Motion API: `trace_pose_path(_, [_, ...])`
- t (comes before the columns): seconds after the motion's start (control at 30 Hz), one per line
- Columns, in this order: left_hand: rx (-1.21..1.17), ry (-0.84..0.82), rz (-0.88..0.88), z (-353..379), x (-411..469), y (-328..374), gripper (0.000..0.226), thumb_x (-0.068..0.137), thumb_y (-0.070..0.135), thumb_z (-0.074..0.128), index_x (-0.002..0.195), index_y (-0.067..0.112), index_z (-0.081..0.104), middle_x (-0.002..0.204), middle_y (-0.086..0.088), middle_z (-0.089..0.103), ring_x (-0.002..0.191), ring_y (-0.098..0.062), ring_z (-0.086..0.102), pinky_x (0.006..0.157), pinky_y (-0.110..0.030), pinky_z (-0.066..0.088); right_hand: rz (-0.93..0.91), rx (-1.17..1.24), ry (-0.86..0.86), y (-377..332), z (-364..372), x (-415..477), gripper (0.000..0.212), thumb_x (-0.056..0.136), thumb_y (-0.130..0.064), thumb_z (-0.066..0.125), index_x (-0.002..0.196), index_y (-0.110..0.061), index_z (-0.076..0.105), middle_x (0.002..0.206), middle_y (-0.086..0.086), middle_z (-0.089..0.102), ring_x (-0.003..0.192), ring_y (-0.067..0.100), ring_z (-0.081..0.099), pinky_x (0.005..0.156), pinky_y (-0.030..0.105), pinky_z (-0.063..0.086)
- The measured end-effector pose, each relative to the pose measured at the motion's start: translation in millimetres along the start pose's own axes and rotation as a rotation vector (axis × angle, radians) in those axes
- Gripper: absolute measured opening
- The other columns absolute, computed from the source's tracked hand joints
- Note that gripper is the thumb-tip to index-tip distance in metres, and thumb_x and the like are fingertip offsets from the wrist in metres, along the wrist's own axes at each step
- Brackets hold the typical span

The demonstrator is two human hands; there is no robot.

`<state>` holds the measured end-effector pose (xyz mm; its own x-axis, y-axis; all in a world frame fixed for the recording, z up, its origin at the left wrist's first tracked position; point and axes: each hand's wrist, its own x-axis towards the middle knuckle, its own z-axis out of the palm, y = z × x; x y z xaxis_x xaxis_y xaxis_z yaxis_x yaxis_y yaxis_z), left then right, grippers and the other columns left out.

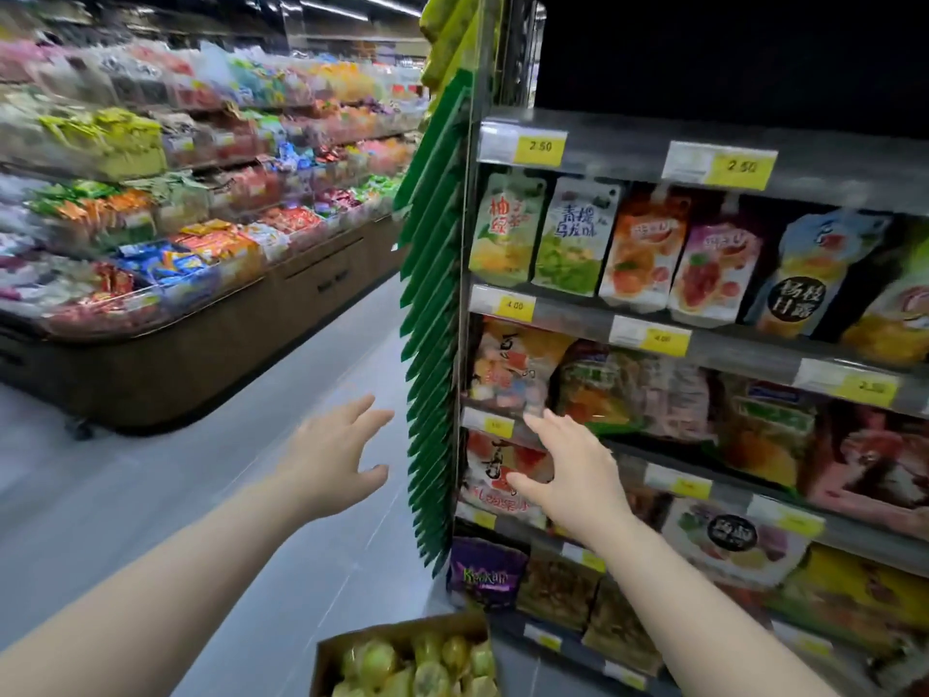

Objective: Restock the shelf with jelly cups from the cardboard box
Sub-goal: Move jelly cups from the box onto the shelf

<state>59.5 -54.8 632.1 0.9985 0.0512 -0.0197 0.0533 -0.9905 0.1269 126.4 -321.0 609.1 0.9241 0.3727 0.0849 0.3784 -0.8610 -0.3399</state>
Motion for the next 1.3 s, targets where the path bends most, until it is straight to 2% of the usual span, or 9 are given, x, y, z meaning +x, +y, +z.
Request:
trace_pose_path(0.2, [-0.023,-0.126,-0.061,53,52,-48,0.065,0.091,0.046,0.051,0.149,0.030,0.025,0.160,0.002,0.014,0.143,-0.021,0.024,0.113,-0.038,0.028,0.029,0.015,-0.142,7,73,62,0.074,0.086,-0.059,0.056,0.150,-0.034,0.027,0.157,-0.009,0.023,0.146,0.016,0.018,0.116,0.036,0.019])
trace_pose_path(0.37, [-0.052,-0.230,-0.054,112,68,-79,0.066,0.091,0.046,0.052,0.149,0.029,0.026,0.160,0.000,0.014,0.144,-0.022,0.021,0.114,-0.040,0.026,0.110,0.016,-0.227,6,132,77,0.073,0.086,-0.059,0.056,0.149,-0.038,0.026,0.158,-0.009,0.023,0.145,0.016,0.018,0.116,0.036,0.020])
trace_pose_path(0.67, [-0.111,-0.465,0.059,241,71,-135,0.066,0.091,0.045,0.050,0.150,0.030,0.023,0.160,0.001,0.015,0.142,-0.022,0.027,0.113,-0.037,0.028,0.355,0.158,-0.355,-12,282,33,0.072,0.085,-0.056,0.059,0.148,-0.036,0.030,0.156,-0.009,0.026,0.144,0.015,0.022,0.114,0.034,0.025])
trace_pose_path(0.87, [-0.228,-0.611,0.028,354,46,-160,0.065,0.093,0.042,0.050,0.150,0.029,0.024,0.160,0.002,0.014,0.144,-0.020,0.022,0.113,-0.032,0.022,0.512,0.268,-0.378,-9,393,-5,0.063,0.089,-0.046,0.057,0.146,-0.032,0.034,0.154,-0.008,0.032,0.142,0.014,0.026,0.113,0.031,0.027])
trace_pose_path(1.0, [-0.292,-0.644,-0.029,437,27,-168,0.068,0.087,0.044,0.049,0.149,0.027,0.026,0.158,0.000,0.020,0.143,-0.019,0.025,0.113,-0.032,0.026,0.545,0.301,-0.393,6,470,-23,0.060,0.090,-0.039,0.060,0.145,-0.033,0.036,0.151,-0.009,0.035,0.138,0.014,0.032,0.111,0.033,0.032])
trace_pose_path(1.1, [-0.365,-0.672,-0.081,502,13,-169,0.068,0.091,0.034,0.054,0.151,0.021,0.025,0.157,-0.002,0.024,0.144,-0.018,0.023,0.114,-0.029,0.024,0.556,0.298,-0.423,18,533,-38,0.060,0.089,-0.038,0.060,0.144,-0.035,0.035,0.151,-0.011,0.035,0.135,0.014,0.035,0.105,0.033,0.039])
trace_pose_path(1.2, [-0.495,-0.627,-0.168,563,3,-174,0.068,0.088,0.031,0.058,0.149,0.021,0.030,0.151,-0.001,0.037,0.138,-0.015,0.034,0.112,-0.030,0.031,0.542,0.324,-0.404,27,595,-50,0.058,0.091,-0.032,0.060,0.144,-0.031,0.037,0.150,-0.009,0.036,0.136,0.014,0.034,0.109,0.035,0.036])
trace_pose_path(1.3, [-0.487,-0.636,-0.161,612,-1,-177,0.066,0.090,0.031,0.059,0.148,0.020,0.032,0.149,0.002,0.039,0.136,-0.015,0.038,0.110,-0.029,0.033,0.485,0.351,-0.379,35,646,-51,0.058,0.090,-0.025,0.060,0.144,-0.030,0.037,0.150,-0.007,0.036,0.138,0.015,0.031,0.112,0.038,0.033])
